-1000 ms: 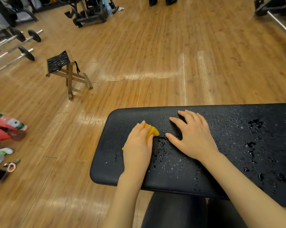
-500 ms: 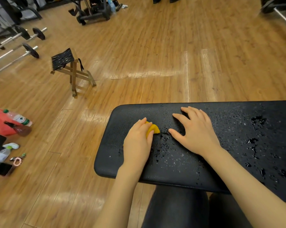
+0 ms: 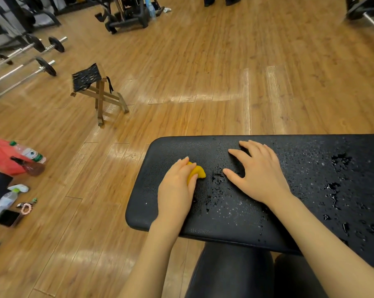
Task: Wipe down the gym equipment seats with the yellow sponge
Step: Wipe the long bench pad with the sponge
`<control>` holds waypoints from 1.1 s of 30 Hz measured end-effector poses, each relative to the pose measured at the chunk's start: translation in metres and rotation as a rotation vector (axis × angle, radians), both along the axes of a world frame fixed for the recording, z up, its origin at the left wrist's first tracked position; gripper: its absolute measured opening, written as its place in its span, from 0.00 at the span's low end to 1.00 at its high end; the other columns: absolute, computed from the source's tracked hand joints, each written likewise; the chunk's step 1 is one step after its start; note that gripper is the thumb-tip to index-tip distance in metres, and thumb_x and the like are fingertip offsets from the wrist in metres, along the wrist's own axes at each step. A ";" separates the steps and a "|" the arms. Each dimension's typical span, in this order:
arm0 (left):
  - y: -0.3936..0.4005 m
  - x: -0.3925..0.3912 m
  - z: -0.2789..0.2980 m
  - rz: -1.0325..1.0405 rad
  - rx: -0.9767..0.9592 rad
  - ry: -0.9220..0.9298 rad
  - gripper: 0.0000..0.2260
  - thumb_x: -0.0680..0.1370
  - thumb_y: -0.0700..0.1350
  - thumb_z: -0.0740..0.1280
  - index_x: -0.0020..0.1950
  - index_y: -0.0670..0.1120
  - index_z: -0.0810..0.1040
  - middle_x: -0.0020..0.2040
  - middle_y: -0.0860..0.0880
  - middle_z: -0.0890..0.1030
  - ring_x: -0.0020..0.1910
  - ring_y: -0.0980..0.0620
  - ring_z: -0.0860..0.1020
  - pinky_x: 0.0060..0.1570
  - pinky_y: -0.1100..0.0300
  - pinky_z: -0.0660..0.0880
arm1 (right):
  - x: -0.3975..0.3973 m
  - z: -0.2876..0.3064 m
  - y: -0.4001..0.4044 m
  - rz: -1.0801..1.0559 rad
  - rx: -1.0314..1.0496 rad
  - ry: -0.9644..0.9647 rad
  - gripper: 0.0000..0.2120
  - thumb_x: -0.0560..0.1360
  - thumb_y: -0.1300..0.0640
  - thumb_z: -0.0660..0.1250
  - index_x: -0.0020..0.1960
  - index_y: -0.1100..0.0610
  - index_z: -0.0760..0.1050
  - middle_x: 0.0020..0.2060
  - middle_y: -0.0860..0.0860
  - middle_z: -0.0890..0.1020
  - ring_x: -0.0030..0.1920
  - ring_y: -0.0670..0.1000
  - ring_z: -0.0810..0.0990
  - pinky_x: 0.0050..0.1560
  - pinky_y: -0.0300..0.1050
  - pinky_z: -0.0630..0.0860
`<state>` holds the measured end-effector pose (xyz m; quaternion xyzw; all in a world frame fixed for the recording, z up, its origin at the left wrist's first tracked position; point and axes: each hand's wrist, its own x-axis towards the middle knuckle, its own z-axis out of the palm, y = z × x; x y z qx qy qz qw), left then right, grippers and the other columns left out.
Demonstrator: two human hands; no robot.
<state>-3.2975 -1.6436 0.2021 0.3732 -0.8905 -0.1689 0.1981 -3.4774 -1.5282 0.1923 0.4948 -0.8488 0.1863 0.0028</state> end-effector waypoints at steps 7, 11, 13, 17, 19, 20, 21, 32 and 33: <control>0.020 0.035 -0.009 -0.007 -0.054 0.055 0.14 0.76 0.43 0.70 0.62 0.47 0.80 0.67 0.50 0.76 0.67 0.49 0.73 0.65 0.57 0.67 | 0.000 -0.001 0.001 0.000 -0.012 -0.006 0.31 0.72 0.33 0.55 0.68 0.48 0.72 0.69 0.52 0.71 0.72 0.54 0.63 0.74 0.56 0.54; 0.023 0.048 -0.012 -0.006 -0.062 0.058 0.12 0.76 0.44 0.70 0.60 0.48 0.81 0.66 0.51 0.77 0.66 0.51 0.74 0.65 0.60 0.68 | 0.000 -0.001 0.000 -0.002 -0.016 -0.007 0.31 0.72 0.32 0.53 0.68 0.48 0.73 0.69 0.52 0.71 0.72 0.55 0.64 0.74 0.56 0.55; 0.010 0.033 -0.007 0.013 -0.029 0.017 0.13 0.76 0.43 0.71 0.61 0.48 0.81 0.66 0.51 0.77 0.67 0.50 0.73 0.64 0.63 0.64 | 0.000 -0.001 0.000 -0.002 -0.021 -0.009 0.31 0.72 0.33 0.54 0.67 0.48 0.73 0.69 0.53 0.71 0.72 0.55 0.64 0.74 0.56 0.55; -0.023 -0.006 0.004 0.069 0.039 -0.018 0.14 0.79 0.45 0.67 0.65 0.48 0.78 0.70 0.50 0.73 0.71 0.50 0.69 0.64 0.61 0.62 | -0.001 0.000 0.001 0.007 -0.023 -0.003 0.31 0.72 0.33 0.55 0.67 0.49 0.73 0.68 0.53 0.72 0.72 0.55 0.65 0.73 0.57 0.56; -0.026 -0.009 0.005 0.067 0.038 -0.038 0.15 0.80 0.45 0.66 0.66 0.48 0.77 0.71 0.51 0.72 0.71 0.51 0.68 0.65 0.59 0.63 | -0.001 0.000 0.001 0.009 -0.025 -0.009 0.31 0.72 0.33 0.56 0.68 0.49 0.73 0.69 0.53 0.72 0.72 0.55 0.65 0.73 0.57 0.56; -0.023 -0.005 0.006 0.059 0.044 -0.044 0.15 0.80 0.45 0.66 0.66 0.49 0.77 0.71 0.52 0.72 0.72 0.52 0.67 0.66 0.59 0.63 | -0.002 0.000 0.001 0.010 -0.024 -0.013 0.31 0.72 0.33 0.56 0.68 0.49 0.73 0.69 0.53 0.71 0.72 0.55 0.65 0.73 0.57 0.55; -0.016 0.004 0.006 0.049 0.044 -0.043 0.15 0.80 0.46 0.66 0.66 0.50 0.77 0.71 0.53 0.71 0.72 0.53 0.67 0.66 0.59 0.63 | -0.001 0.000 0.001 0.009 -0.020 -0.013 0.31 0.72 0.33 0.56 0.68 0.49 0.73 0.69 0.53 0.71 0.72 0.55 0.64 0.73 0.56 0.55; -0.004 0.044 -0.002 0.074 -0.033 -0.026 0.13 0.77 0.43 0.70 0.61 0.48 0.81 0.67 0.51 0.76 0.68 0.50 0.72 0.61 0.65 0.62 | -0.001 0.001 0.001 0.003 -0.023 -0.014 0.30 0.72 0.34 0.56 0.67 0.49 0.73 0.69 0.53 0.72 0.72 0.55 0.65 0.73 0.57 0.56; -0.010 0.036 0.000 0.084 -0.015 -0.029 0.13 0.78 0.44 0.69 0.62 0.49 0.80 0.68 0.52 0.75 0.69 0.51 0.71 0.60 0.64 0.63 | -0.001 0.002 0.001 0.003 -0.022 -0.014 0.30 0.72 0.33 0.56 0.67 0.49 0.73 0.69 0.53 0.72 0.72 0.55 0.65 0.73 0.57 0.56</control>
